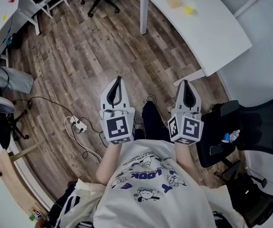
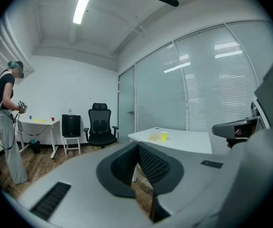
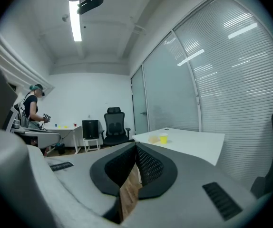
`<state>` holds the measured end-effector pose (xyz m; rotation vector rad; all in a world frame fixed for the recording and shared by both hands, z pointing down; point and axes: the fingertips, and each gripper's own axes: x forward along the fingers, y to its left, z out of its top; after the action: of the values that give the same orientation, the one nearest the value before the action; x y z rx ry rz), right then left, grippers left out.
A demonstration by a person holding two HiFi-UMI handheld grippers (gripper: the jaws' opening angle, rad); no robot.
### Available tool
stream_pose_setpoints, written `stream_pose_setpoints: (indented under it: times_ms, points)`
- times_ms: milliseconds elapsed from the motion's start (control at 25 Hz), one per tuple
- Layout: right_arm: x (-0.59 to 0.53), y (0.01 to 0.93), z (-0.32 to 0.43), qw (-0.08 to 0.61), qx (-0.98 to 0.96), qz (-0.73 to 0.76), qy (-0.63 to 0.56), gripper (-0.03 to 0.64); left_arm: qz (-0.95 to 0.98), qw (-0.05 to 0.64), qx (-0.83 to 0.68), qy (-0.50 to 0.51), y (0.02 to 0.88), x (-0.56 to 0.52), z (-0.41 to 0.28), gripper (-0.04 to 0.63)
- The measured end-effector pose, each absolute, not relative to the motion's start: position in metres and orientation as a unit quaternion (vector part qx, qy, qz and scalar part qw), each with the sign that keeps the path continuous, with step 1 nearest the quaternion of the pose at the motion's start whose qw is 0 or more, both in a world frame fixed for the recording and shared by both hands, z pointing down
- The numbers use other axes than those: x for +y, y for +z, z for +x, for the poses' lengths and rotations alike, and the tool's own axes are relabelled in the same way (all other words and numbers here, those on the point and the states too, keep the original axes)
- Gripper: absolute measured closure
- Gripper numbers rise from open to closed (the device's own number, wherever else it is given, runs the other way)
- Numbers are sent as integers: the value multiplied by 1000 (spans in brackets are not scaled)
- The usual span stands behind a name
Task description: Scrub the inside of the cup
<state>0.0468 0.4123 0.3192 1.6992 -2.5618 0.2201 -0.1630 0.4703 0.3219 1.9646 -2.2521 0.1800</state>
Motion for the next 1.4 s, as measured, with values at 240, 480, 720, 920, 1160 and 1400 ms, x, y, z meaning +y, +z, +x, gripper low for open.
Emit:
stream_pose_setpoints:
  times_ms: [240, 480, 720, 920, 1160, 1400]
  points:
    - [344, 315, 39, 27, -837, 542, 69, 586, 650, 76, -754, 61, 321, 407, -166, 563]
    - [275, 305, 32, 19, -841, 537, 61, 586, 649, 74, -755, 55, 315, 344, -167, 563]
    - [237, 304, 32, 18, -843, 534, 59, 586, 650, 66, -755, 52, 314, 302, -166, 563]
    - [213, 307, 36, 21, -839, 540, 64, 586, 653, 75, -751, 53, 317, 276, -164, 563]
    - [185, 311, 37, 19, -828, 557, 71, 584, 666, 78, -740, 53, 320, 242, -166, 563]
    - [146, 319, 38, 20, -810, 582, 75, 584, 688, 81, -719, 57, 329, 191, -168, 563]
